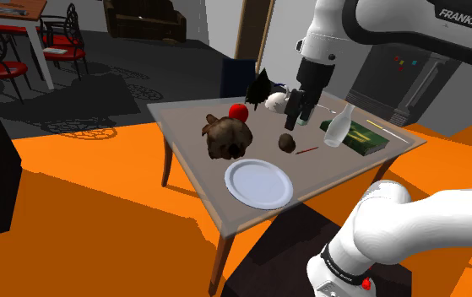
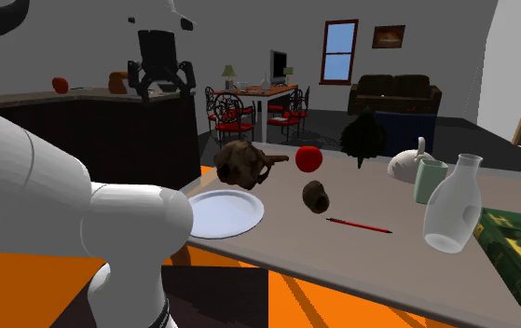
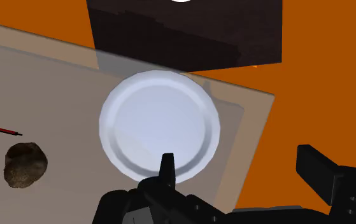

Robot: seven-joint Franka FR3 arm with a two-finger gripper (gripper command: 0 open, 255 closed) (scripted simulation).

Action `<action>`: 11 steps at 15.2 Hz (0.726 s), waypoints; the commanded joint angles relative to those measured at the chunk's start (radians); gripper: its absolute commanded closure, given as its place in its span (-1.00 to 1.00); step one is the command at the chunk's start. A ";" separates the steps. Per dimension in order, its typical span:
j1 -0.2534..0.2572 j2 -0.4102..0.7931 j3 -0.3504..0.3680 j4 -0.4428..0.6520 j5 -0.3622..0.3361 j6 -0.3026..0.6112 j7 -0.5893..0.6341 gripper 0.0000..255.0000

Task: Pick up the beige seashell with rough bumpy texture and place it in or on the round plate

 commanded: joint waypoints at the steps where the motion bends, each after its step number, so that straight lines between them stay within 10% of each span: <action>1: 0.000 0.000 0.000 0.000 0.000 0.000 0.000 -1.00; 11: -0.069 0.048 -0.190 -0.145 -0.131 0.244 -0.186 -1.00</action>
